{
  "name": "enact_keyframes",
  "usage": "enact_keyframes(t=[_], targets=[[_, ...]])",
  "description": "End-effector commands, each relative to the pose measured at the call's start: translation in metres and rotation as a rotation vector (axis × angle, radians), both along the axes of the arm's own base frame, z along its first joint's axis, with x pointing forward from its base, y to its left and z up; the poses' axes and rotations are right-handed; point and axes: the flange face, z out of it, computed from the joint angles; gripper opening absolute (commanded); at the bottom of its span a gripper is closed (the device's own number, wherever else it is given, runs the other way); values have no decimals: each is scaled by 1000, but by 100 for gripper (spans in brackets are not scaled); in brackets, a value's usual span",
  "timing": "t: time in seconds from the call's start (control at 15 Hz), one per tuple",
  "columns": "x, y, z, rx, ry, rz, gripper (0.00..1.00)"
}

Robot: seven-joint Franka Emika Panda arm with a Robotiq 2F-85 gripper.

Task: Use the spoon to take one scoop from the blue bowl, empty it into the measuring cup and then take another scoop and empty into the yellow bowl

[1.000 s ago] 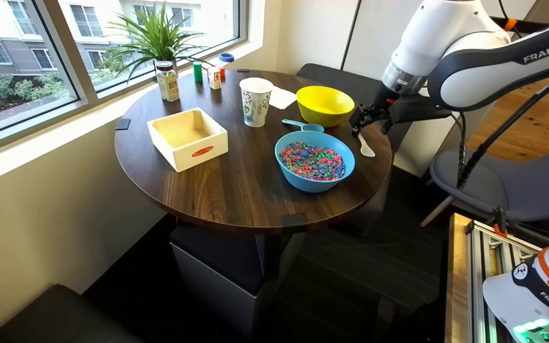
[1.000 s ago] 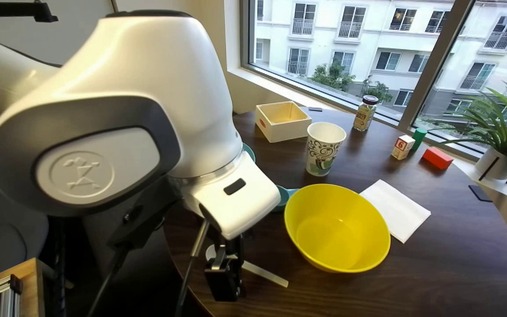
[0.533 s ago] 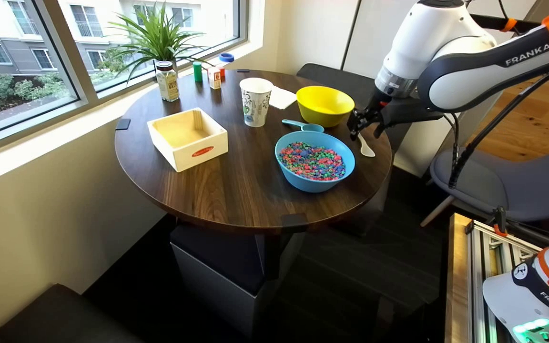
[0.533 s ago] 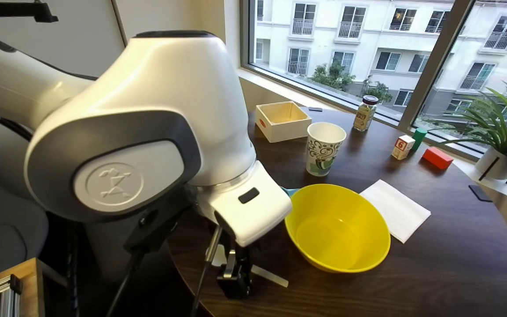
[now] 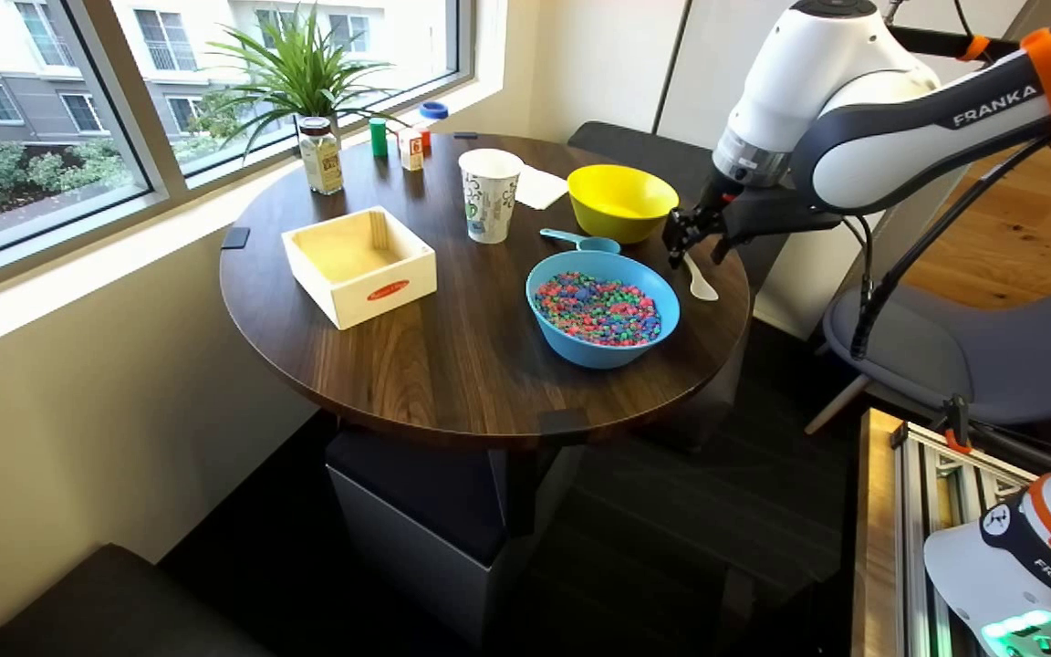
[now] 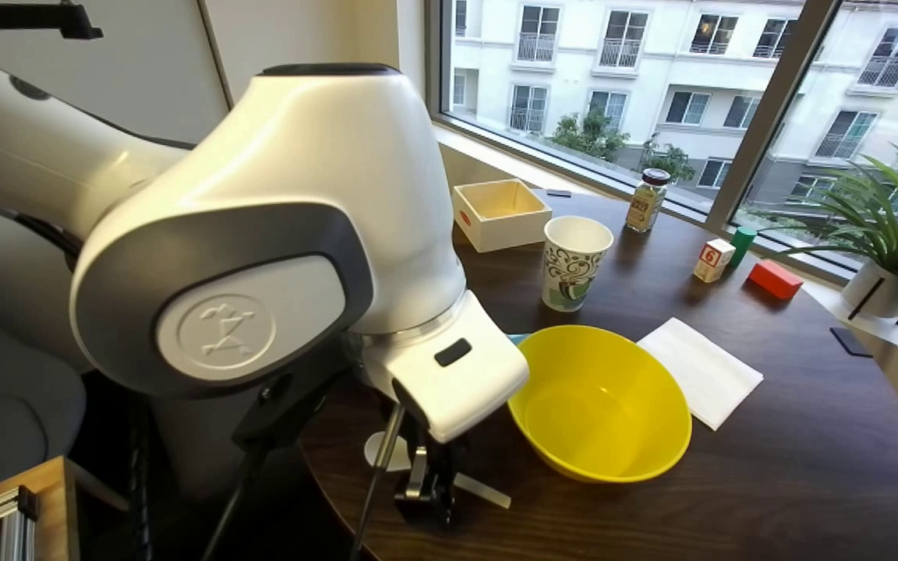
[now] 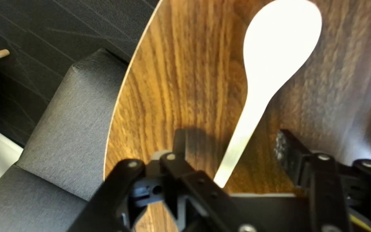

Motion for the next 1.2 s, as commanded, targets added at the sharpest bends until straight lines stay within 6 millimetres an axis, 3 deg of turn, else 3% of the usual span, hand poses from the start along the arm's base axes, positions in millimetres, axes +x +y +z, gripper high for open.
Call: enact_keyframes(t=[0.0,0.33,0.67,1.13], targets=[[5,1,-5,-10,-9,-12,40],[7,5,-5,-6,-15,-11,2],[8,8,2,-2,-26,-23,3],[0,36,75,-23,-53,-5,3]])
